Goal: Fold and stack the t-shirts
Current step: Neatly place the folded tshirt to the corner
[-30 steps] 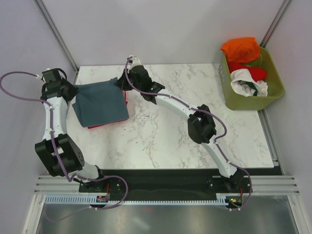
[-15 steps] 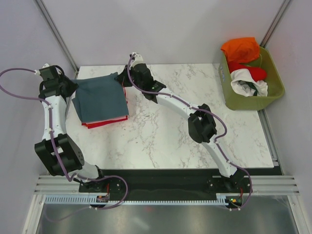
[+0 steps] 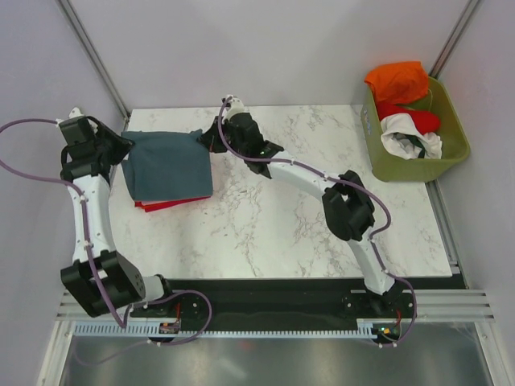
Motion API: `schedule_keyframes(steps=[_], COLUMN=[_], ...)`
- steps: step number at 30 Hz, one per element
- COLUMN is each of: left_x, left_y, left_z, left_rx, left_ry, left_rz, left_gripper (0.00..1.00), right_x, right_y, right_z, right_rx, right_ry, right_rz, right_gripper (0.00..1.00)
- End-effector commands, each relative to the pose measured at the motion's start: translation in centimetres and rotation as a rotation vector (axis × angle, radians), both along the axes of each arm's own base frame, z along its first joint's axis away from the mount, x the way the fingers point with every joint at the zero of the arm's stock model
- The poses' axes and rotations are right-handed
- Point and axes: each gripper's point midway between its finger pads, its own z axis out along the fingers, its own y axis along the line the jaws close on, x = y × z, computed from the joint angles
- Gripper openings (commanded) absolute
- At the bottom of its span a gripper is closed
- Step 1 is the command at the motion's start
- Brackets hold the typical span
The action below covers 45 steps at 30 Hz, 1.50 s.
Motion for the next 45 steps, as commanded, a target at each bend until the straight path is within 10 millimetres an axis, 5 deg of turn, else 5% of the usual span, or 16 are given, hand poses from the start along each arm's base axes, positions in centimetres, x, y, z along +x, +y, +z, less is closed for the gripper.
schedule_keyframes(steps=[1, 3, 4, 11, 21, 45], left_x=[-1.9, -2.9, -3.5, -4.9, -2.0, 1.5], left_y=[-1.8, -2.4, -2.6, -2.9, -0.7, 2.0], left_z=[4.4, 5.0, 4.7, 5.9, 5.1, 3.5], left_rx=[0.021, 0.034, 0.032, 0.056, 0.070, 0.088], left_ry=[-0.135, -0.148, -0.132, -0.147, -0.095, -0.036], left_rz=[-0.068, -0.086, -0.085, -0.077, -0.033, 0.012], left_gripper=[0.02, 0.02, 0.02, 0.02, 0.02, 0.02], right_x=[-3.3, -4.9, -5.5, -7.6, -5.7, 0.0], right_y=[-1.6, -2.4, -2.5, -3.5, -1.9, 0.9], right_z=[11.3, 13.4, 12.5, 14.9, 14.7, 8.2], right_rx=[0.168, 0.194, 0.179, 0.202, 0.176, 0.174], right_ry=[-0.157, -0.185, -0.170, -0.191, -0.199, -0.094], right_rz=[0.031, 0.035, 0.037, 0.052, 0.039, -0.016], right_gripper=[0.00, 0.00, 0.00, 0.00, 0.00, 0.00])
